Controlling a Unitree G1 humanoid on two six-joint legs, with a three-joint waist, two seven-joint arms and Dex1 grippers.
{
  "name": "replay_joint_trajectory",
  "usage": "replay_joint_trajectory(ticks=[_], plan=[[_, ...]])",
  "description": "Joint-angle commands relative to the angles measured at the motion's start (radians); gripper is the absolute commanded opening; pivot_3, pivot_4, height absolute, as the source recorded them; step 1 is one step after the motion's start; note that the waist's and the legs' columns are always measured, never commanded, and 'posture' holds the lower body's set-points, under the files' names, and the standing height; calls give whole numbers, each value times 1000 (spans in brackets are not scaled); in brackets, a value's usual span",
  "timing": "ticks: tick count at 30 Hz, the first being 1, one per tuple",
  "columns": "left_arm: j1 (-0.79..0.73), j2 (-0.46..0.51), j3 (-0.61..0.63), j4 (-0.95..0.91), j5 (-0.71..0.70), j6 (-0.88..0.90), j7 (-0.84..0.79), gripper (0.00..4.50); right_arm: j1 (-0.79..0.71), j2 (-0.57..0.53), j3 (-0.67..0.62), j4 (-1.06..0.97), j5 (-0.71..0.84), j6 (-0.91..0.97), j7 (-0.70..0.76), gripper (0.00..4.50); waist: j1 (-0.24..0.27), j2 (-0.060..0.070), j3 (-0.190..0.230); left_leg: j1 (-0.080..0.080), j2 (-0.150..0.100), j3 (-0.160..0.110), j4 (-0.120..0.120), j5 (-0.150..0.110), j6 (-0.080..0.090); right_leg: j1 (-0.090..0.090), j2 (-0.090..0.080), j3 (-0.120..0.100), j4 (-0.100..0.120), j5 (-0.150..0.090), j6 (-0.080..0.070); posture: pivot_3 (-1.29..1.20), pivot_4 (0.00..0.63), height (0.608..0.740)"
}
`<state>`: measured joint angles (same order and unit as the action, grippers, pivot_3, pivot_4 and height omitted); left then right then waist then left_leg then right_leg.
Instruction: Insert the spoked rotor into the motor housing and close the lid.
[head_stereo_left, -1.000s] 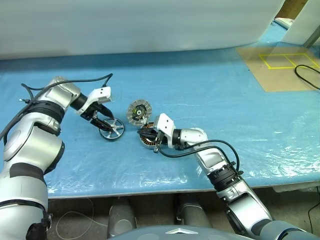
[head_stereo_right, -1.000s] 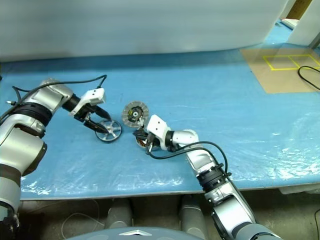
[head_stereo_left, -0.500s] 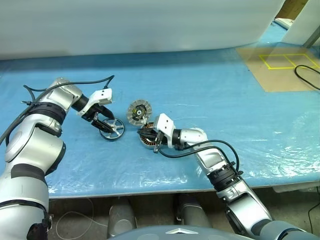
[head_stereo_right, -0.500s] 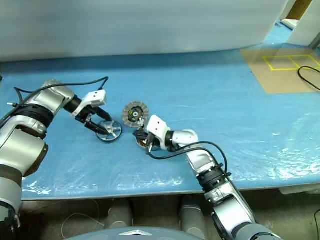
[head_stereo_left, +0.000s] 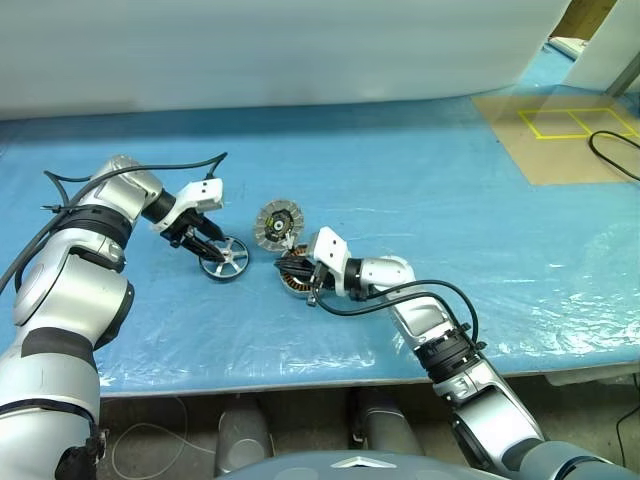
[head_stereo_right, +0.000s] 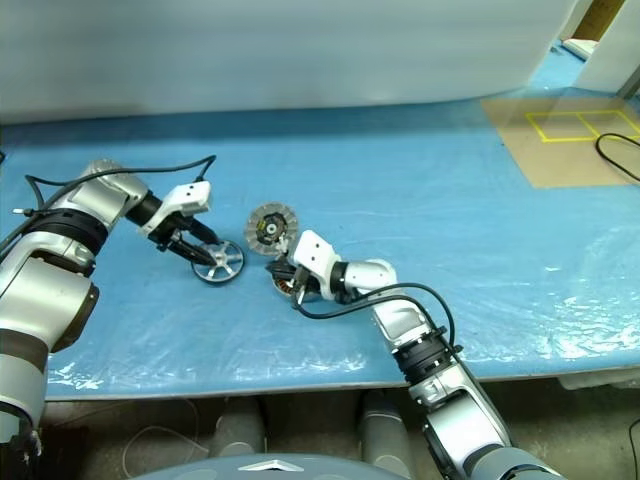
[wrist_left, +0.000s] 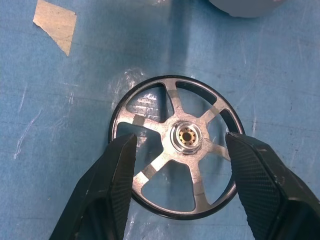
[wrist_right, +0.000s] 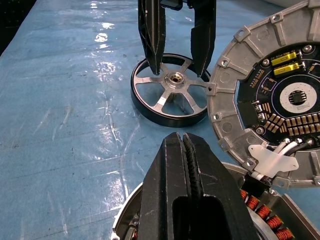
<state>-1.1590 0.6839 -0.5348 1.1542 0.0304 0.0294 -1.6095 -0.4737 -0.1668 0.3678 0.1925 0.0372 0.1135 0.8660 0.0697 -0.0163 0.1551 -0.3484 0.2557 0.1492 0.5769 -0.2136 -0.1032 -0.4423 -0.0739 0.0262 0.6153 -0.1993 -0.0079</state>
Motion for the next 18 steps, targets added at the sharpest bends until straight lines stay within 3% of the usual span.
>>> replay_joint_trajectory(ticks=[1, 18], plan=[[3, -7, 34, -2, 9, -8, -5, 2915, -8, 8, 2, -5, 3, -15, -6, 0, 0, 0, 0, 0, 0, 0, 0, 0, 0, 0, 0, 0, 0, 0, 0, 0, 150, 740], [5, -29, 96, 20, 119, -63, -5, 2915, -9, 6, -1, -2, 6, -16, -11, 0, 0, 0, 0, 0, 0, 0, -1, 0, 0, 1, 0, 0, -1, 0, 0, 0, 150, 740]])
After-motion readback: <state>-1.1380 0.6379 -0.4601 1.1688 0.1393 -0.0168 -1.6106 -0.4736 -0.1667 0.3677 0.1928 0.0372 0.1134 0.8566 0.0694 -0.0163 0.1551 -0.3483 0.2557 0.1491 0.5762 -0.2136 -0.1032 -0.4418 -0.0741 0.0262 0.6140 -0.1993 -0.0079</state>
